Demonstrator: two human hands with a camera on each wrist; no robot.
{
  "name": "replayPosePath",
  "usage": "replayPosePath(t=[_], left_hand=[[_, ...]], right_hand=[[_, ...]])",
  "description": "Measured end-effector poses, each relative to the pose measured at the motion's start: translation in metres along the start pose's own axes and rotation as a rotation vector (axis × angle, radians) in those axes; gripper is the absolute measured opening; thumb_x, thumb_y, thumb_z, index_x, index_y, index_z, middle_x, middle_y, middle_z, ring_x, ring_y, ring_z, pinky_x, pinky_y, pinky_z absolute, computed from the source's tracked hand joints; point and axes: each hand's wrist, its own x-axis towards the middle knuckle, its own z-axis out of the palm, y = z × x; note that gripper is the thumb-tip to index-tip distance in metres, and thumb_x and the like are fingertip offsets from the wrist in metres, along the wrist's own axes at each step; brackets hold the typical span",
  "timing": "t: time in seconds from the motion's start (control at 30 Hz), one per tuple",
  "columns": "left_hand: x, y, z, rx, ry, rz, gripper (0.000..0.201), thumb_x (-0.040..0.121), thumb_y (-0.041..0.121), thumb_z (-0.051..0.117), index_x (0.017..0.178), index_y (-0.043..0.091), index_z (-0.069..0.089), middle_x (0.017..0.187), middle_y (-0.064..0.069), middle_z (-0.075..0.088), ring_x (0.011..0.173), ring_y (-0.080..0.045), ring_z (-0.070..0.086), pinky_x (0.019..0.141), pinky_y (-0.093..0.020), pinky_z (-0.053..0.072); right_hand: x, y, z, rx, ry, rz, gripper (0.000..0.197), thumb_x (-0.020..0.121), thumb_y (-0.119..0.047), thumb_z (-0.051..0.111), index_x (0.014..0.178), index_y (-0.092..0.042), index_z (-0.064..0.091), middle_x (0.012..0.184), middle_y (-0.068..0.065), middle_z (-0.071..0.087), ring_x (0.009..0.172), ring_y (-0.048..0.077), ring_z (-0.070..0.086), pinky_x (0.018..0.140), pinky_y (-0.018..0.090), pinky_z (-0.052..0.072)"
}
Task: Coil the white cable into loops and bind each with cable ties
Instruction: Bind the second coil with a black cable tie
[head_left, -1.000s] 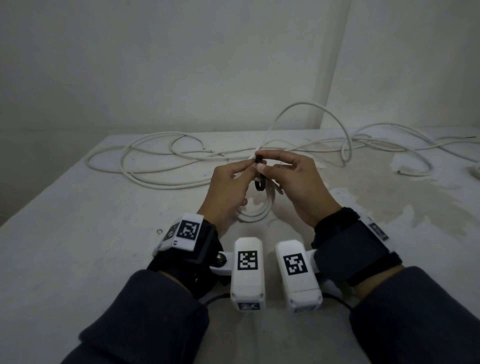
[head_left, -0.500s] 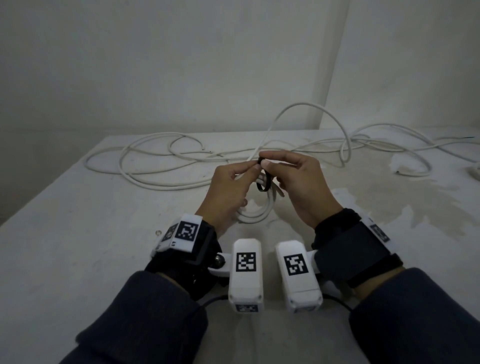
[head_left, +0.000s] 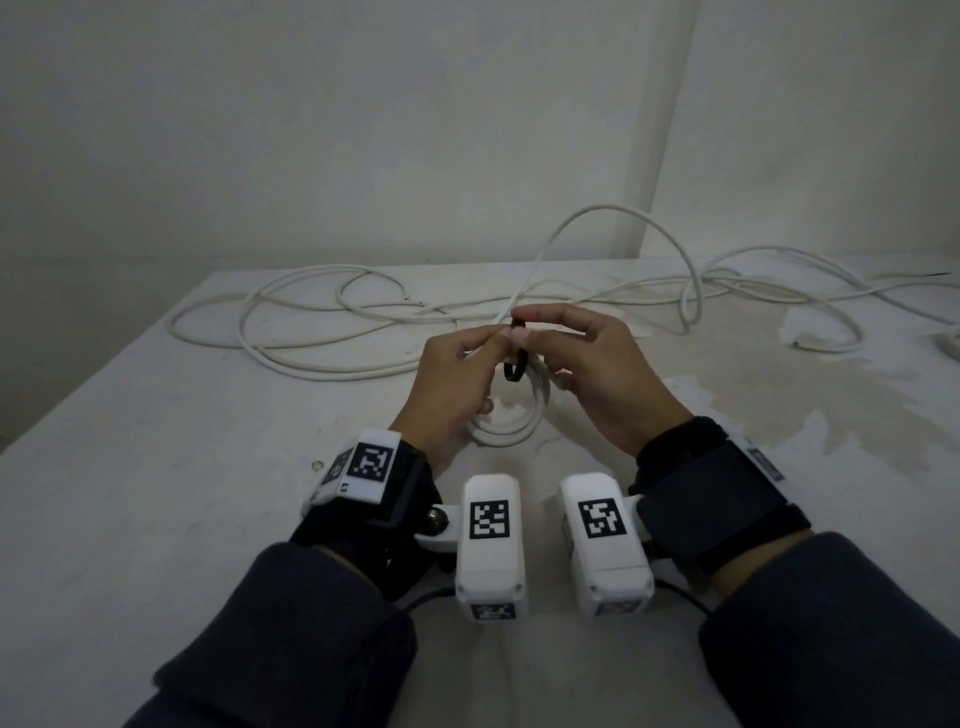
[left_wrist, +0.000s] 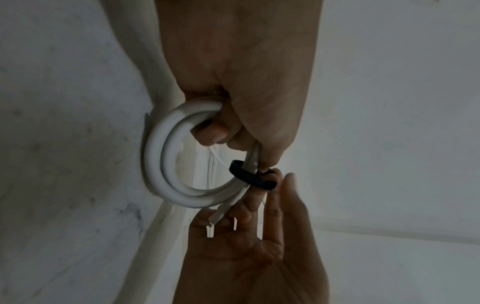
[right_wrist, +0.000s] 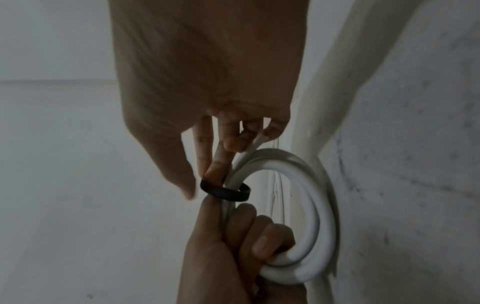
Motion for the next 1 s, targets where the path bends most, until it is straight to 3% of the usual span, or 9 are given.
replayPosePath(t=[0.17, 0.3, 0.43, 0.57, 0.7, 0.77, 0.83, 0.93, 1.0], left_hand=[[0.001, -0.001, -0.001, -0.03, -0.019, -0.033, 0.023, 0.097, 0.019, 0.053, 0.108, 0.011, 0.071, 0.041, 0.015, 0.045, 0.044, -0.006, 0.028, 0.042, -0.017, 0.028], [0.003, -0.003, 0.001, -0.082, -0.065, -0.076, 0.023, 0.097, 0.019, 0.052, 0.108, 0.012, 0.071, 0.043, 0.013, 0.034, 0.042, -0.005, 0.026, 0.04, -0.017, 0.027], [0.003, -0.003, 0.001, -0.136, -0.097, -0.112, 0.019, 0.097, 0.021, 0.051, 0.1, 0.016, 0.07, 0.046, 0.013, 0.031, 0.039, -0.003, 0.026, 0.039, -0.016, 0.027], [0.003, -0.003, 0.001, -0.16, -0.083, -0.13, 0.019, 0.098, 0.02, 0.051, 0.095, 0.016, 0.069, 0.045, 0.013, 0.029, 0.038, -0.003, 0.025, 0.038, -0.016, 0.027], [0.005, -0.004, -0.001, -0.18, -0.039, -0.15, 0.019, 0.098, 0.02, 0.052, 0.093, 0.013, 0.068, 0.043, 0.013, 0.03, 0.036, -0.003, 0.027, 0.037, -0.016, 0.029], [0.005, -0.005, -0.002, -0.182, -0.031, -0.159, 0.019, 0.097, 0.021, 0.052, 0.092, 0.013, 0.068, 0.043, 0.013, 0.03, 0.036, -0.003, 0.026, 0.037, -0.016, 0.029], [0.005, -0.005, -0.003, -0.182, -0.035, -0.158, 0.02, 0.097, 0.021, 0.052, 0.093, 0.013, 0.069, 0.043, 0.013, 0.03, 0.037, -0.003, 0.026, 0.038, -0.016, 0.029], [0.005, -0.005, -0.003, -0.174, -0.038, -0.155, 0.021, 0.097, 0.021, 0.052, 0.095, 0.013, 0.071, 0.044, 0.013, 0.029, 0.038, -0.003, 0.026, 0.038, -0.016, 0.029], [0.005, -0.005, -0.003, -0.17, -0.037, -0.149, 0.022, 0.097, 0.021, 0.052, 0.099, 0.01, 0.07, 0.044, 0.013, 0.029, 0.038, -0.003, 0.026, 0.037, -0.016, 0.029]], right_hand=[[-0.002, -0.001, -0.004, -0.012, -0.051, -0.02, 0.03, 0.08, 0.007, 0.068, 0.108, -0.001, 0.064, 0.059, -0.007, 0.069, 0.051, -0.001, 0.059, 0.054, 0.006, 0.041], [-0.002, -0.001, -0.004, -0.008, -0.017, -0.042, 0.018, 0.08, 0.007, 0.069, 0.094, -0.003, 0.066, 0.067, 0.008, 0.069, 0.055, 0.004, 0.062, 0.055, 0.008, 0.043], [0.001, 0.003, -0.006, 0.01, -0.008, -0.056, 0.016, 0.078, 0.006, 0.07, 0.079, -0.009, 0.068, 0.064, 0.005, 0.068, 0.065, 0.014, 0.066, 0.065, 0.016, 0.05], [0.0, 0.004, -0.007, -0.01, -0.003, -0.081, 0.016, 0.078, 0.002, 0.072, 0.092, -0.005, 0.071, 0.068, 0.005, 0.07, 0.063, 0.007, 0.065, 0.061, 0.012, 0.047], [0.001, 0.005, -0.007, -0.078, -0.075, -0.034, 0.038, 0.071, 0.006, 0.077, 0.105, -0.011, 0.071, 0.082, 0.004, 0.073, 0.067, 0.01, 0.063, 0.067, 0.017, 0.048], [0.002, 0.006, -0.006, -0.124, -0.073, -0.04, 0.043, 0.069, 0.006, 0.078, 0.105, -0.015, 0.07, 0.084, 0.004, 0.074, 0.065, 0.014, 0.056, 0.067, 0.021, 0.047], [0.002, 0.006, -0.006, -0.124, -0.048, -0.046, 0.042, 0.069, 0.003, 0.079, 0.106, -0.016, 0.07, 0.083, 0.003, 0.074, 0.067, 0.016, 0.059, 0.069, 0.023, 0.047], [0.003, 0.007, -0.006, -0.136, -0.012, -0.061, 0.036, 0.069, -0.001, 0.081, 0.1, -0.015, 0.07, 0.076, 0.001, 0.071, 0.058, 0.008, 0.057, 0.062, 0.016, 0.046], [0.004, 0.008, -0.006, -0.137, -0.015, -0.067, 0.033, 0.069, -0.001, 0.081, 0.098, -0.013, 0.069, 0.076, 0.002, 0.069, 0.059, 0.01, 0.053, 0.06, 0.015, 0.045]])
